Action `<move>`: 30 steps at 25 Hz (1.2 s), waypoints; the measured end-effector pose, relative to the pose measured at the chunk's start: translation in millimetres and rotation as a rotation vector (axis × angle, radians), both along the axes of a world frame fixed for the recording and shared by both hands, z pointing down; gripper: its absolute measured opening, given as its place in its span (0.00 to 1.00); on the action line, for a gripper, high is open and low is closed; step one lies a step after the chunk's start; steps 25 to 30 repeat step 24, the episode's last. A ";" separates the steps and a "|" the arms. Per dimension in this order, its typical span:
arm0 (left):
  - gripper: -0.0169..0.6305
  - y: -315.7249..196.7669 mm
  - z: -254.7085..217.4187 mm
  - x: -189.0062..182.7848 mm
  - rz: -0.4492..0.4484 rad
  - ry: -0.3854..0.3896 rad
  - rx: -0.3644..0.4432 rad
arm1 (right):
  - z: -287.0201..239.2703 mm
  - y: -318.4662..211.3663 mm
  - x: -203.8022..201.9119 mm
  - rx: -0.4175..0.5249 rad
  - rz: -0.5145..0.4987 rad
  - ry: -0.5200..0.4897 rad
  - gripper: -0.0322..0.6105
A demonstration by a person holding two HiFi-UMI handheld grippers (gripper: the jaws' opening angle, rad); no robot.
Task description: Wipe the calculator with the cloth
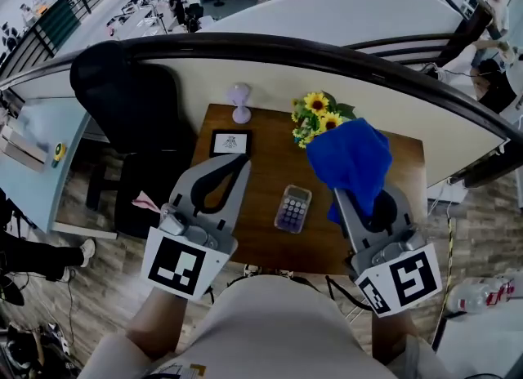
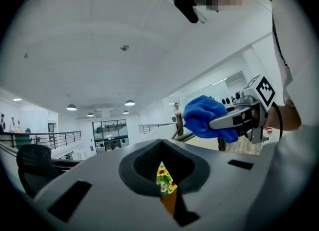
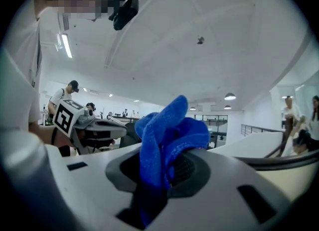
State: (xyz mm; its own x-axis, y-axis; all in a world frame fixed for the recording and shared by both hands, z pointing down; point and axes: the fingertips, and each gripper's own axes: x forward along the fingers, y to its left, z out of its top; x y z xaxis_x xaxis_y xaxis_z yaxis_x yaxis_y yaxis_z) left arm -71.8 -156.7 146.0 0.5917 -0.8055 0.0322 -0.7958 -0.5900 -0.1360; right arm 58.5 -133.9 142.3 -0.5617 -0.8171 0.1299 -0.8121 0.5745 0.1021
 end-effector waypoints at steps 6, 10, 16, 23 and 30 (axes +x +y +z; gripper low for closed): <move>0.03 7.2 20.0 -0.8 0.000 -0.049 -0.035 | 25.2 7.0 1.1 -0.078 -0.018 0.009 0.21; 0.03 9.6 30.8 -0.8 0.000 -0.040 -0.075 | 32.5 8.1 3.0 -0.107 -0.025 0.000 0.21; 0.03 7.3 30.7 0.5 0.007 -0.039 -0.073 | 33.6 2.6 5.0 -0.110 -0.024 -0.003 0.21; 0.03 9.5 31.0 0.7 0.011 -0.043 -0.073 | 34.8 3.8 6.0 -0.117 -0.025 -0.001 0.21; 0.03 10.0 31.3 0.9 0.011 -0.042 -0.073 | 35.2 3.9 6.3 -0.117 -0.025 -0.001 0.21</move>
